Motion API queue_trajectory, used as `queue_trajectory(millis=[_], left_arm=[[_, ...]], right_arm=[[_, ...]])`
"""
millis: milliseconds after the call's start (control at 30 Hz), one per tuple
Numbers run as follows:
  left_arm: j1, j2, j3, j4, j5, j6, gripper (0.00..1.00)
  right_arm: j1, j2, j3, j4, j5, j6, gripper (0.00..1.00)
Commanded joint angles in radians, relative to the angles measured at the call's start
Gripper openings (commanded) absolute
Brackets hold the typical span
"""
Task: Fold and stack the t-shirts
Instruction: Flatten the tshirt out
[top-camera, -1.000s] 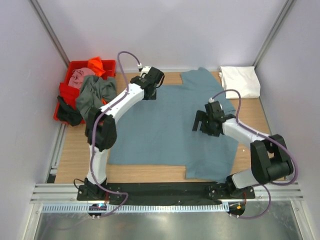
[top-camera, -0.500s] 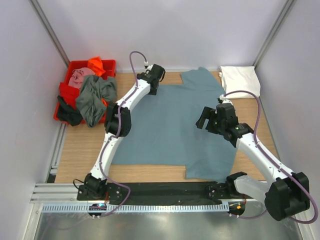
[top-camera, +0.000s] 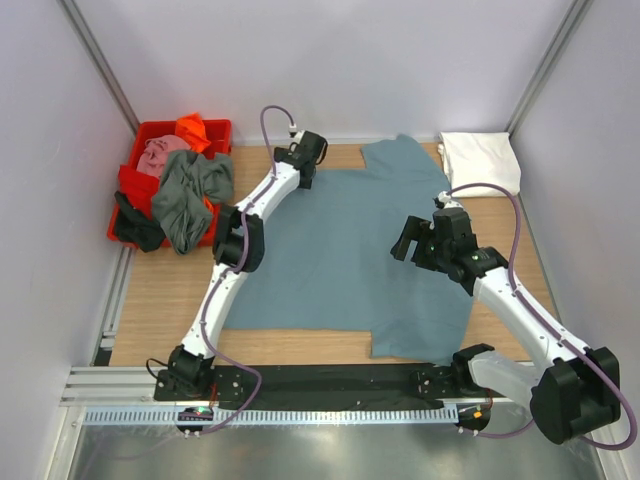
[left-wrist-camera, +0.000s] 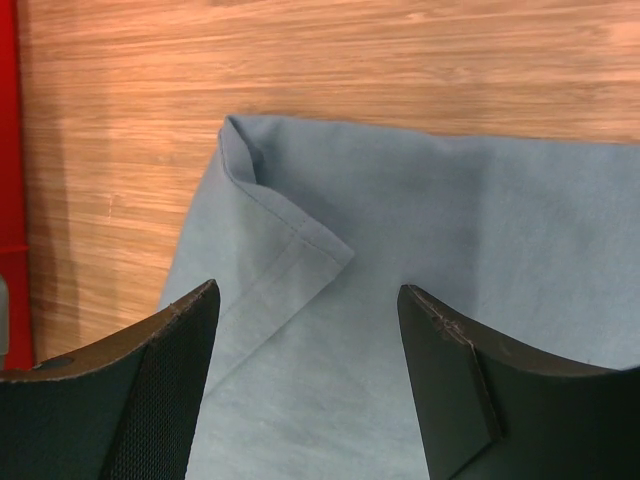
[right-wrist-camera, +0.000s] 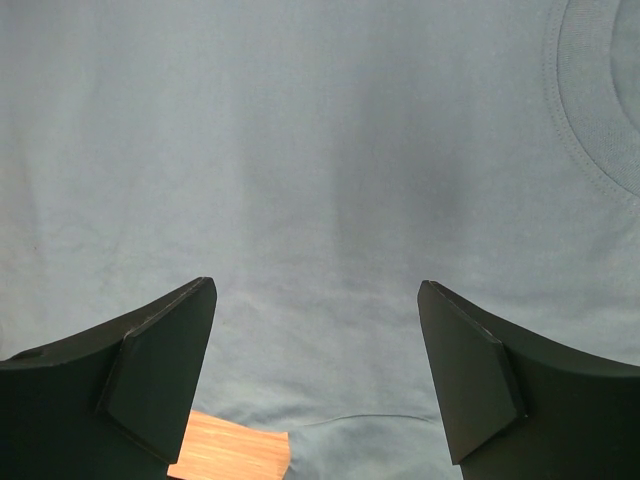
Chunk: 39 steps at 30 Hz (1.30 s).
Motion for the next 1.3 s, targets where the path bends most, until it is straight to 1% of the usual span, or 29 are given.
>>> queue_trajectory(millis=[0,133,367,433,467,533,567,633,733,833,867,900,1000,1067,1100,1133,1167,1200,1233,1267], left_arm=[[0.011,0.012,0.039,0.062,-0.013,0.024,0.73],[0.026,0.02,0.03,0.062,-0.015,0.017,0.7],[0.054,0.014,0.009,0.087,-0.03,0.032,0.59],[0.063,0.012,0.01,0.096,-0.031,0.041,0.51],[0.069,0.012,0.013,0.098,-0.034,0.052,0.44],[0.076,0.003,0.021,0.099,-0.044,0.064,0.37],[0.079,-0.005,0.024,0.099,-0.053,0.085,0.35],[0.083,-0.031,0.025,0.122,-0.1,0.121,0.35],[0.109,-0.074,0.03,0.144,-0.159,0.177,0.4],[0.134,-0.103,0.039,0.145,-0.232,0.217,0.71],[0.135,-0.129,0.038,0.142,-0.244,0.225,0.93],[0.135,-0.146,0.036,0.138,-0.248,0.23,0.99],[0.117,-0.221,0.019,0.104,-0.261,0.228,1.0],[0.091,-0.271,-0.007,0.066,-0.254,0.199,1.0],[0.082,-0.325,-0.017,0.049,-0.246,0.181,1.0],[0.07,-0.357,-0.033,0.004,-0.229,0.165,1.0],[0.047,-0.386,-0.065,-0.02,-0.211,0.117,1.0],[0.036,-0.447,-0.082,-0.099,-0.191,0.081,1.0],[0.028,-0.478,-0.103,-0.137,-0.162,0.041,1.0],[0.014,-0.511,-0.173,-0.17,-0.125,-0.038,1.0]], right_arm=[[0.006,-0.011,0.024,0.001,-0.009,-0.012,0.88],[0.006,0.006,0.026,0.004,-0.006,-0.019,0.88],[0.004,0.046,0.012,0.031,-0.011,-0.021,0.88],[0.006,0.052,0.011,0.033,-0.011,-0.022,0.88],[0.006,0.055,0.009,0.035,-0.009,-0.022,0.88],[0.006,0.064,0.009,0.038,-0.006,-0.024,0.88],[0.006,0.067,0.009,0.041,-0.006,-0.024,0.88],[0.006,0.079,0.009,0.044,-0.006,-0.024,0.88],[0.006,0.09,0.009,0.048,-0.011,-0.025,0.88],[0.007,0.093,0.015,0.048,-0.012,-0.03,0.88],[0.006,0.101,0.024,0.048,-0.011,-0.035,0.88],[0.006,0.105,0.032,0.048,-0.012,-0.041,0.88],[0.006,0.141,0.067,0.035,-0.003,-0.053,0.89],[0.006,0.176,0.102,0.022,0.014,-0.059,0.9],[0.006,0.191,0.116,0.013,0.014,-0.062,0.91],[0.006,0.207,0.136,-0.002,0.062,-0.065,0.91],[0.006,0.237,0.174,-0.043,0.081,-0.067,0.92],[0.006,0.247,0.192,-0.063,0.104,-0.065,0.92],[0.007,0.251,0.207,-0.085,0.127,-0.064,0.93],[0.006,0.248,0.228,-0.131,0.185,-0.056,0.93]])
